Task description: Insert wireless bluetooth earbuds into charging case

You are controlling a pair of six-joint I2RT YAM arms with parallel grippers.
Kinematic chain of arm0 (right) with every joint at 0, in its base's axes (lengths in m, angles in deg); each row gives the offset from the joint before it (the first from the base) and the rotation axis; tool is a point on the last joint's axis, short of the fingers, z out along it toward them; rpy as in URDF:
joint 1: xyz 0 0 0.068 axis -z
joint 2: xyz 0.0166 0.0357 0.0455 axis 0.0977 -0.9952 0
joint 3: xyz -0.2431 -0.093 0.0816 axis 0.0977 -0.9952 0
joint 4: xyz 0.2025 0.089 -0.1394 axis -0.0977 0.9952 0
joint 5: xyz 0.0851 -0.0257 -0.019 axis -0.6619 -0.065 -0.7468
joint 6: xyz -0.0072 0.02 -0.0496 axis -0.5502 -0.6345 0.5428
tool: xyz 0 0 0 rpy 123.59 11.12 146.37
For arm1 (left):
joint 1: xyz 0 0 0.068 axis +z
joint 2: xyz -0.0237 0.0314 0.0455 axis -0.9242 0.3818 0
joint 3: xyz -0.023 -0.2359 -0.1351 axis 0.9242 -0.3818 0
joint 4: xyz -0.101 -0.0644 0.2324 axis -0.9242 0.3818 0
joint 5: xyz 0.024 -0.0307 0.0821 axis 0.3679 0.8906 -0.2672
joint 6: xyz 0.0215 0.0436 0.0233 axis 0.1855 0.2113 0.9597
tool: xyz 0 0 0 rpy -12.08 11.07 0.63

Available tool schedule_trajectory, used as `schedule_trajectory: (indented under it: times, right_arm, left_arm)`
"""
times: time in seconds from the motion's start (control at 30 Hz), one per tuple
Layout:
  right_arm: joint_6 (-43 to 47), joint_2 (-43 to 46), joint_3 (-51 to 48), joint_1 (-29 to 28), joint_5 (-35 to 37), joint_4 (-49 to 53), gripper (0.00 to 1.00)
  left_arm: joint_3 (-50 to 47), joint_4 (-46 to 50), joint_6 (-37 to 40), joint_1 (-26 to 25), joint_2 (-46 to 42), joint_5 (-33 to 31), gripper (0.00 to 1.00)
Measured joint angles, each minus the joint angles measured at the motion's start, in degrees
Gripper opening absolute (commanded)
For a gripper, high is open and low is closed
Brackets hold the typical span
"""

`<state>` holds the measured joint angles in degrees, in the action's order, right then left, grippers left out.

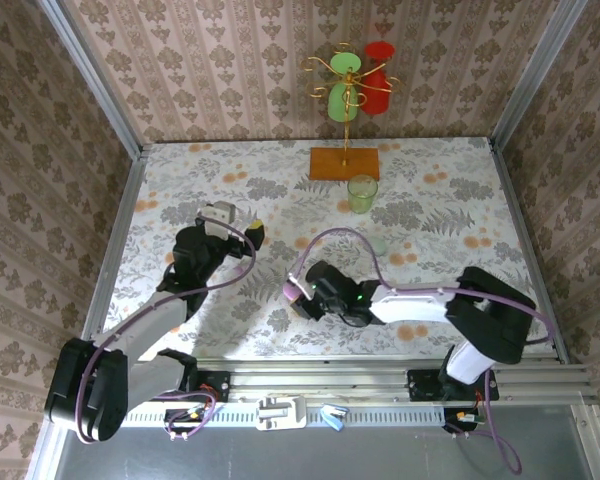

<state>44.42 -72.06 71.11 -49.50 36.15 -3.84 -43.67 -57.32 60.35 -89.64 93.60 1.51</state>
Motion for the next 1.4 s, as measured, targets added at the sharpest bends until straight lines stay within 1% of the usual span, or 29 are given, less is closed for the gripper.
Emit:
schedule_trajectory:
  times: [0.23,0.47,0.57,0.63,0.73,0.87,1.13,1.4]
  right_arm:
    - [3.43,11.54,-2.05,8.33,-7.61,4.44,0.37]
    - [7.82,20.72,-2.05,14.19,-14.64,13.05,0.38]
    - [9.75,24.00,-1.70,16.65,-17.77,16.94,0.38]
    - [11.21,25.20,-0.83,17.73,-19.39,19.63,0.38]
    - [13.57,26.16,1.05,18.40,-21.22,23.30,0.38]
    - [16.11,26.60,3.56,19.26,-23.74,26.84,0.38]
    - [19.80,26.71,7.41,19.82,-28.81,31.76,0.36]
    - [22.84,25.51,11.52,19.82,-33.22,35.06,0.36]
  left_arm:
    - [-0.68,-4.66,3.78,-2.84,2.67,6.88,1.00]
    - [-3.56,-12.35,8.22,-3.43,3.61,21.64,1.00]
    - [-3.93,-13.64,9.11,-3.45,4.33,27.85,1.00]
    - [-3.93,-13.75,9.57,-3.45,4.33,30.77,1.00]
    - [-3.74,-12.26,11.02,-5.31,4.33,34.53,1.00]
    - [-2.71,-7.69,13.62,-8.15,4.15,38.66,1.00]
    - [0.96,0.13,15.52,-10.16,4.20,45.13,1.00]
    - [3.87,2.84,15.45,-11.63,7.21,49.46,0.98]
